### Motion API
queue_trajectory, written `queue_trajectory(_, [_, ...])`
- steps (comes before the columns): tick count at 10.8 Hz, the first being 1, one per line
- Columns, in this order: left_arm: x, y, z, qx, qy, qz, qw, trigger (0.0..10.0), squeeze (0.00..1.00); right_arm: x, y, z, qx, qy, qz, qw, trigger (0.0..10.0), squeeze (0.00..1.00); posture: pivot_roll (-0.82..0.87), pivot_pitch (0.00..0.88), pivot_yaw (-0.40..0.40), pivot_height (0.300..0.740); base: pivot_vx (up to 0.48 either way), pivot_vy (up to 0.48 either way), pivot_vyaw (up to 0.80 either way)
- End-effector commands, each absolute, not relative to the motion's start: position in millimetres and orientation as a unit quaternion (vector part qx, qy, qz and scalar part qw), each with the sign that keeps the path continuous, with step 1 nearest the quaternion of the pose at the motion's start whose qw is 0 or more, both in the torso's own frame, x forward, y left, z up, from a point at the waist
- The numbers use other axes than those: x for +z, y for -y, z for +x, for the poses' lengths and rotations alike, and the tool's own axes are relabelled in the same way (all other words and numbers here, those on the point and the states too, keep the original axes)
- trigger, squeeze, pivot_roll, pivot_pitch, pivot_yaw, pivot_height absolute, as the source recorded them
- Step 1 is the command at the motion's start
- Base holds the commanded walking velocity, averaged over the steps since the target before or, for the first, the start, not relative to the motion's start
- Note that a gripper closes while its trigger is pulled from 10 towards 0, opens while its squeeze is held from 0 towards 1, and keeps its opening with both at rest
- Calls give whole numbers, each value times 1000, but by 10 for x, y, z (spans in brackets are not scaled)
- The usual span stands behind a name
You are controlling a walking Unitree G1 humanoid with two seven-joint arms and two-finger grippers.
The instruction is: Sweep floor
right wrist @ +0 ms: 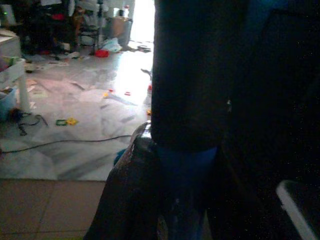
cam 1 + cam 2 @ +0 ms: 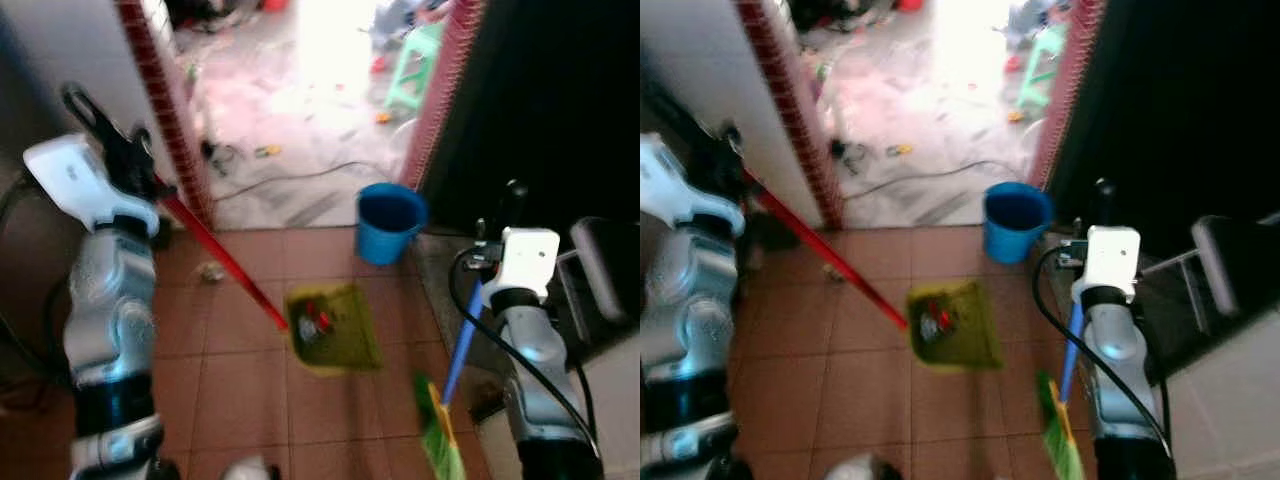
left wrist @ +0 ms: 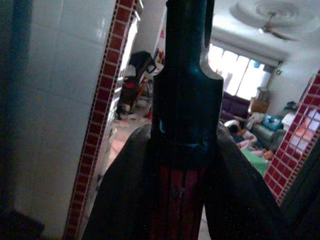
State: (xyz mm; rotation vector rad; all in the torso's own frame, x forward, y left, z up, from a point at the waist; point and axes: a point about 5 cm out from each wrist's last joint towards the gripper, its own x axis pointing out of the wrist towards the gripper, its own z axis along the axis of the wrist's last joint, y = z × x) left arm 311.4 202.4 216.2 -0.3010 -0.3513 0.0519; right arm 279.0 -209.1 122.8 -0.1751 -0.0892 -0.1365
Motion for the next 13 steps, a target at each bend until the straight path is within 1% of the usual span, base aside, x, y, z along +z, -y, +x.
queue_trajectory(1, [2350, -2059, 3107, 27, 218, -168, 961, 10000, 0, 1306, 2051, 2813, -62, 64, -94, 992, 10000, 0, -72, 0, -27, 740, 330, 349, 0])
queue_trajectory(2, [2347, -2073, 3117, 29, 218, -170, 961, 10000, 0, 1303, 2051, 2812, -61, 64, -94, 992, 10000, 0, -72, 0, -27, 740, 330, 349, 0])
queue_trajectory(7, [2276, -2054, 3130, 23, 204, -167, 964, 10000, 0, 1274, 2039, 2810, -61, 61, -95, 992, 10000, 0, -67, 3, -22, 740, 463, 0, 0])
queue_trajectory(13, [2305, -2000, 3143, 9, 205, -169, 964, 10000, 0, 1234, 2014, 2815, -58, 57, -95, 992, 10000, 0, -63, 0, -19, 740, 424, 0, 0])
